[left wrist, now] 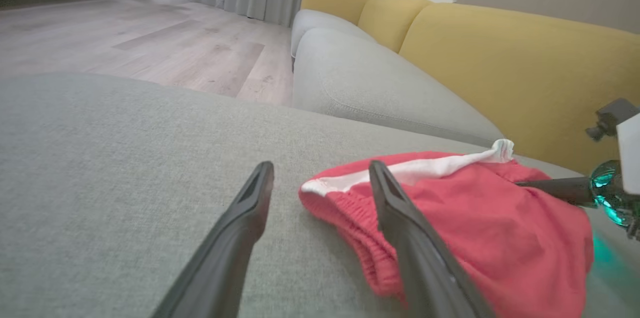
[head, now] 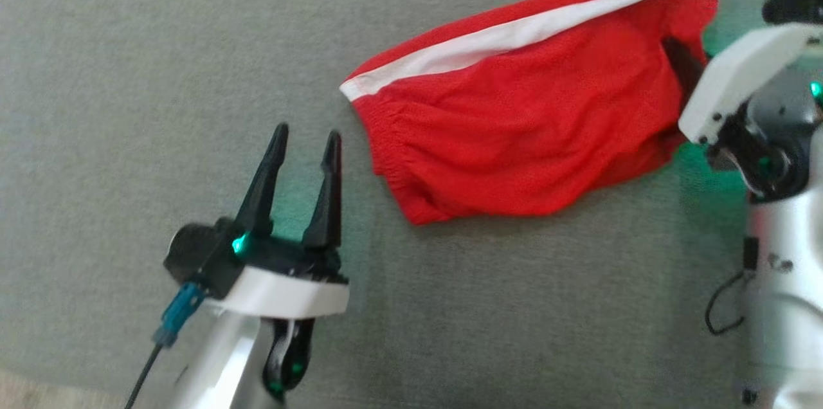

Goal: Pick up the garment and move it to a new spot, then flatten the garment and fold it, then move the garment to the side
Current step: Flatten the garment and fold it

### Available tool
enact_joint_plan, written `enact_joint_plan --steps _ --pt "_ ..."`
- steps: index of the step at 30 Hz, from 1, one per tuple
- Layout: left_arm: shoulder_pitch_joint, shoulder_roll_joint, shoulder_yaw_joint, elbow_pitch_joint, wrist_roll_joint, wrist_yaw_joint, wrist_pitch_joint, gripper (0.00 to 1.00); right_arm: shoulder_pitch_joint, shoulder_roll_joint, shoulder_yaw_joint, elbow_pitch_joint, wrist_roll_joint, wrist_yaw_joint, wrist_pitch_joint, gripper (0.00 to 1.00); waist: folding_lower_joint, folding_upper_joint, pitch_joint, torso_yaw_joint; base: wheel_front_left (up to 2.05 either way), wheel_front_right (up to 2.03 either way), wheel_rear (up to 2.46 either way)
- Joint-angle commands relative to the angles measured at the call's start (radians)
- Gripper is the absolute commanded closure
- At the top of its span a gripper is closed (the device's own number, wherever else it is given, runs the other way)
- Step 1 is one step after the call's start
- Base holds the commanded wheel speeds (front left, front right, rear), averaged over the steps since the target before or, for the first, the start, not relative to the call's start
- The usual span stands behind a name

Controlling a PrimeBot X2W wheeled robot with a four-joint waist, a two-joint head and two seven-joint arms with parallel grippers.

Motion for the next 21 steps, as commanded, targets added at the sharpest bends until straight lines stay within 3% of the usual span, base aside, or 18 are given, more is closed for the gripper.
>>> enact_joint_plan --steps 1,7,11,14,21 --pt "0.032 0.006 0.056 -0.019 0.021 -0.009 -0.006 0.0 0.036 0.013 -0.019 -0.033 0.013 0.007 -0.005 1.0 0.0 0.0 -0.036 -0.045 0.0 0.0 0.0" --pt "0.108 -0.011 0.117 -0.006 0.061 -0.045 -0.006 0.0 0.076 -0.009 -0.211 -0.067 0.0 0.007 -0.006 1.0 0.0 0.0 -0.076 -0.078 0.0 0.0 0.0" --pt "0.148 -0.025 0.144 0.003 0.08 -0.059 -0.006 0.0 0.07 -0.021 -0.276 -0.118 0.001 0.007 0.001 1.0 0.0 0.0 -0.098 -0.075 0.0 0.0 0.0" --pt "0.172 -0.035 0.156 0.013 0.087 -0.068 -0.006 0.0 0.072 -0.003 -0.247 -0.184 0.016 0.007 0.039 1.0 0.0 0.0 -0.121 -0.065 0.0 0.0 0.0" --pt "0.195 -0.049 0.156 0.031 0.081 -0.078 -0.006 0.0 0.115 0.049 -0.039 -0.295 0.092 0.007 0.118 1.0 0.0 0.0 -0.165 -0.028 0.0 0.0 0.0"
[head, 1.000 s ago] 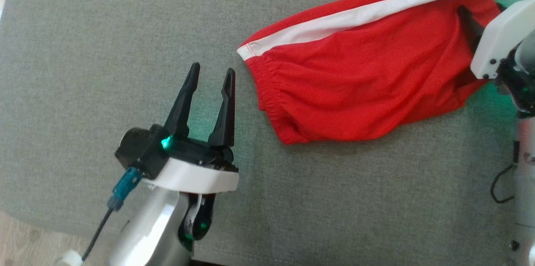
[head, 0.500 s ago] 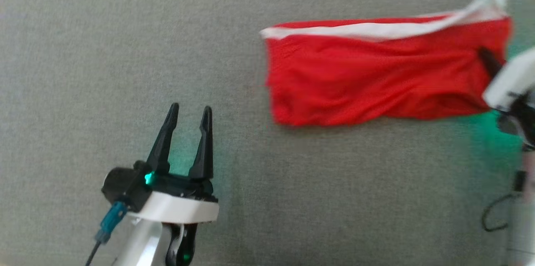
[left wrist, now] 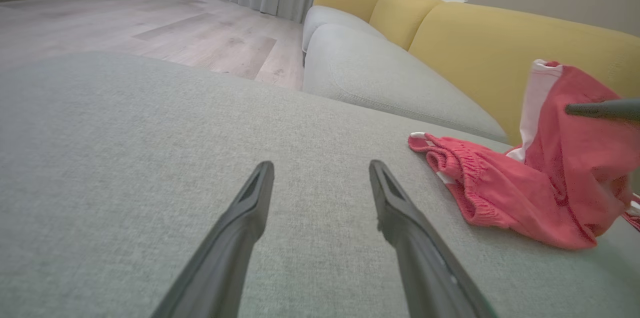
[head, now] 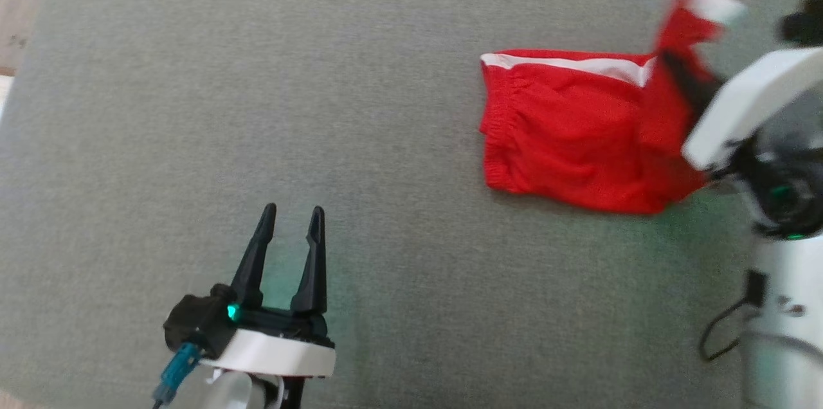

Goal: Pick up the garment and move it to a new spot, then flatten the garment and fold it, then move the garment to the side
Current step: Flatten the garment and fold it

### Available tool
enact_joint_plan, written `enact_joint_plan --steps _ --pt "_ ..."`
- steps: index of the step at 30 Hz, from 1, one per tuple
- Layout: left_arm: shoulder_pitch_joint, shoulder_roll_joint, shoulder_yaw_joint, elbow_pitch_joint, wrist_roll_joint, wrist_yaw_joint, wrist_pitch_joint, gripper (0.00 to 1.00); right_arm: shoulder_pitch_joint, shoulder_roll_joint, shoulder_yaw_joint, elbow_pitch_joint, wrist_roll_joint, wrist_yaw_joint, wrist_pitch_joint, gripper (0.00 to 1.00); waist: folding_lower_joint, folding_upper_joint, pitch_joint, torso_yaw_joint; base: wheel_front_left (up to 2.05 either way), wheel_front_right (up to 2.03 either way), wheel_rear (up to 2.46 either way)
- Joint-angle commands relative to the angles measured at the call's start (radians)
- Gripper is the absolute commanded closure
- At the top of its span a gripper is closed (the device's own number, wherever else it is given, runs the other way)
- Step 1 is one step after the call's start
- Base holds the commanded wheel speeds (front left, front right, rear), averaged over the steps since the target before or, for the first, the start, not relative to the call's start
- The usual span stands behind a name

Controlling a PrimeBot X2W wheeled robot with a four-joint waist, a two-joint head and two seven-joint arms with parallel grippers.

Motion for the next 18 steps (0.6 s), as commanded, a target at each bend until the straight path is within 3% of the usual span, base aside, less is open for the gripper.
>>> enact_joint_plan --steps 1,8,15,16,17,18 --pt "0.001 0.0 0.032 -0.02 0.0 -0.003 -0.006 0.0 -0.007 0.009 0.037 -0.029 0.026 0.007 -0.01 1.0 0.0001 0.0 -0.009 0.015 0.0 0.0 0.0" --pt "0.002 -0.002 -0.032 0.007 -0.039 0.004 -0.006 0.0 -0.001 0.01 0.235 0.174 0.12 0.007 -0.201 1.0 0.0001 0.0 -0.035 0.09 0.0 0.0 0.0" --pt "0.024 -0.002 -0.041 0.028 -0.044 0.025 -0.006 0.0 -0.042 0.01 0.289 0.401 0.193 0.007 -0.408 1.0 0.0001 0.0 -0.053 0.126 0.0 0.0 0.0" --pt "0.027 -0.002 -0.041 0.03 -0.042 0.026 -0.006 0.0 -0.051 0.01 0.298 0.422 0.205 0.007 -0.432 0.96 0.0001 0.0 -0.056 0.123 0.0 0.0 0.0" --pt "0.029 -0.002 -0.041 0.033 -0.039 0.026 -0.006 0.0 -0.059 0.01 0.31 0.44 0.226 0.007 -0.456 0.61 0.0001 0.0 -0.058 0.12 0.0 0.0 0.0" --pt "0.03 -0.002 -0.042 0.036 -0.036 0.025 -0.006 0.0 -0.066 0.01 0.323 0.458 0.255 0.007 -0.481 0.0 0.0001 0.0 -0.061 0.115 0.0 0.0 0.0"
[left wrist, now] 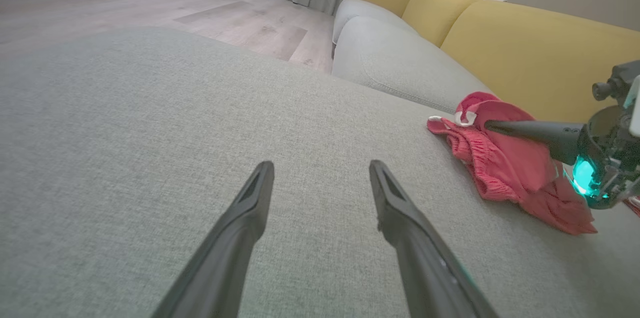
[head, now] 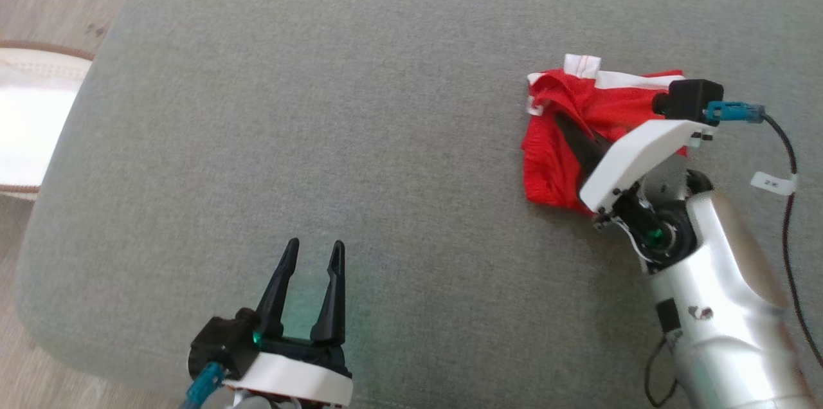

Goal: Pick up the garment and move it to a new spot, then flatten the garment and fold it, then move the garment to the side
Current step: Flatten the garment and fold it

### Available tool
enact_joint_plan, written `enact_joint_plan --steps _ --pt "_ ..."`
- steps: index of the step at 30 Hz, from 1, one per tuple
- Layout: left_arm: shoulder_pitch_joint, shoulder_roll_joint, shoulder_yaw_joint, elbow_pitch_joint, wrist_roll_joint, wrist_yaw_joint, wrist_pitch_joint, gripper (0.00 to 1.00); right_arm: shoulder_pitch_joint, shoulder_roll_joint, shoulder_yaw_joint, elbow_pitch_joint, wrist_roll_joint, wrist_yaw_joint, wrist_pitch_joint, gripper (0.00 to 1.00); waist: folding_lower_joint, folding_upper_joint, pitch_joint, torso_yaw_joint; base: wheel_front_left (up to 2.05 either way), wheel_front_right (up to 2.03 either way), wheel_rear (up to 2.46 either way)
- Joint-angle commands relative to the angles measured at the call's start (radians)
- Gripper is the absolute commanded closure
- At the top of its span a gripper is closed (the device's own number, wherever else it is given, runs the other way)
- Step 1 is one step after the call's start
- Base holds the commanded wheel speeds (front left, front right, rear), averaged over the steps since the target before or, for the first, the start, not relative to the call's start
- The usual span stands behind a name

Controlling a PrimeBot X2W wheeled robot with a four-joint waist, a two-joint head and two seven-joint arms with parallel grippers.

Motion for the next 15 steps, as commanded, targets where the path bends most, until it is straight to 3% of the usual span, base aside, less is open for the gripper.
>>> enact_joint_plan --steps 1,5,9,12,15 --pt "-0.006 -0.001 0.026 -0.024 0.009 0.002 -0.006 0.0 -0.048 0.011 0.034 -0.025 0.028 0.007 -0.026 0.0 0.0 0.0 -0.006 -0.009 0.0 0.0 0.0" --pt "-0.001 -0.001 0.026 -0.015 0.018 0.0 -0.006 0.0 -0.065 0.011 0.143 0.008 0.196 0.007 -0.107 0.0 0.0 0.0 -0.022 -0.04 0.0 0.0 0.0" --pt "0.009 -0.001 0.042 -0.008 0.028 0.002 -0.006 0.0 -0.06 0.011 0.242 0.026 0.289 0.007 -0.19 0.0 0.0 0.0 -0.048 -0.079 0.0 0.0 0.0" --pt "0.025 -0.001 0.071 -0.009 0.038 0.003 -0.006 0.0 -0.05 0.011 0.289 0.017 0.264 0.007 -0.269 0.0 0.0 0.0 -0.075 -0.113 0.0 0.0 0.0" --pt "0.045 -0.001 0.107 -0.02 0.052 0.001 -0.006 0.0 -0.03 0.011 0.282 0.01 0.094 0.007 -0.368 0.0 0.0 0.0 -0.101 -0.146 0.0 0.0 0.0"
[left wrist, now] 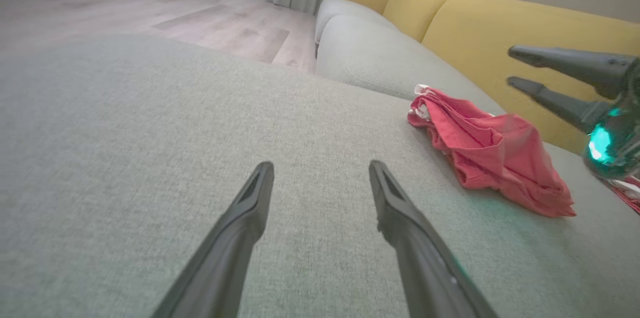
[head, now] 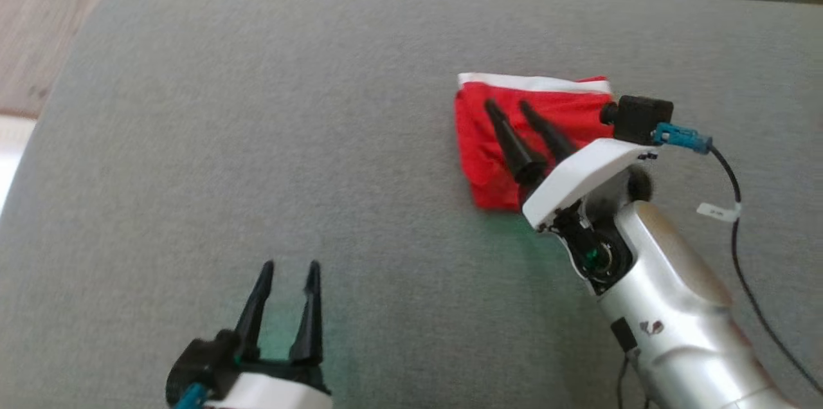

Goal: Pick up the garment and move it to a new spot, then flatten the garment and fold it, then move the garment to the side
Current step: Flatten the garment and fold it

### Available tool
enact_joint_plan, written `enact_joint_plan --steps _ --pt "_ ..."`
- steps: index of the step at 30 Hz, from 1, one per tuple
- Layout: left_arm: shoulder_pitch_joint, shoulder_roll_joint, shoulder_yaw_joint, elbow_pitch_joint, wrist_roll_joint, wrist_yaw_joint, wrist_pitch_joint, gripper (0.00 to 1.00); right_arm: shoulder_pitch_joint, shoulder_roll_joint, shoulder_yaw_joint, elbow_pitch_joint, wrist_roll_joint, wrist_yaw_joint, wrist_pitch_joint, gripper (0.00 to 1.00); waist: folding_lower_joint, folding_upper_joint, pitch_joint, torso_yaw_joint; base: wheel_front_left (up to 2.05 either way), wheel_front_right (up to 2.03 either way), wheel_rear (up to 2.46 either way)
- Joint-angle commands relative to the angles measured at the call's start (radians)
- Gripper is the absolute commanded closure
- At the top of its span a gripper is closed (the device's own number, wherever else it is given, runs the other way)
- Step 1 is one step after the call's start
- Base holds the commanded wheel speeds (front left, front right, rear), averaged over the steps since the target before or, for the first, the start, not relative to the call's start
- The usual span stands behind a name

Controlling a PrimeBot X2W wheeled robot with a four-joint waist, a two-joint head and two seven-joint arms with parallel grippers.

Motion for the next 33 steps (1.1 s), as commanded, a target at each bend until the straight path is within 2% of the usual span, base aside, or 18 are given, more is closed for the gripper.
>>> enact_joint_plan --steps 1,5,9,16,21,22,23,24,29,33 --pt "0.003 -0.001 0.054 -0.037 0.016 -0.003 -0.007 0.0 0.015 0.011 -0.016 -0.044 -0.144 0.007 -0.07 0.0 0.0 0.0 -0.04 -0.042 0.0 0.0 0.0" --pt "0.033 -0.001 0.09 -0.051 0.038 -0.013 -0.007 0.0 0.115 -0.015 -0.111 -0.098 -0.381 0.007 -0.158 0.0 0.0 0.0 -0.08 -0.069 0.0 0.0 0.0" --pt "0.06 -0.001 0.112 -0.059 0.055 -0.021 -0.007 0.0 0.248 -0.056 -0.218 -0.178 -0.532 0.007 -0.223 0.0 0.0 0.0 -0.113 -0.079 0.0 0.0 0.0" --pt "0.089 -0.001 0.133 -0.07 0.064 -0.029 -0.007 0.0 0.402 -0.077 -0.371 -0.207 -0.639 0.007 -0.294 0.0 0.0 0.0 -0.142 -0.085 0.0 0.0 0.0" --pt "0.1 -0.001 0.14 -0.077 0.065 -0.032 -0.007 0.0 0.422 -0.063 -0.412 -0.196 -0.667 0.007 -0.305 0.0 0.0 0.0 -0.138 -0.076 0.0 0.0 0.0" --pt "0.098 -0.001 0.14 -0.079 0.065 -0.033 -0.007 0.0 0.412 -0.061 -0.408 -0.197 -0.661 0.007 -0.299 0.12 0.0 0.0 -0.133 -0.071 0.0 0.0 0.0" --pt "0.095 -0.001 0.14 -0.081 0.065 -0.034 -0.007 0.0 0.399 -0.06 -0.399 -0.199 -0.653 0.007 -0.291 0.75 0.0 0.0 -0.127 -0.066 0.0 0.0 0.0" --pt "0.091 -0.001 0.138 -0.083 0.065 -0.035 -0.007 0.0 0.383 -0.061 -0.395 -0.199 -0.641 0.007 -0.281 1.0 0.0 0.0 -0.117 -0.059 0.0 0.0 0.0" --pt "0.05 -0.001 0.122 -0.09 0.065 -0.039 -0.007 0.0 0.27 -0.092 -0.354 -0.175 -0.63 0.007 -0.233 1.0 0.0 0.0 -0.061 -0.008 0.0 0.0 0.0" --pt "0.014 -0.001 0.105 -0.094 0.058 -0.042 -0.007 0.0 0.175 -0.105 -0.312 -0.105 -0.634 0.007 -0.206 1.0 0.0 0.0 -0.016 0.037 0.0 0.0 0.0"
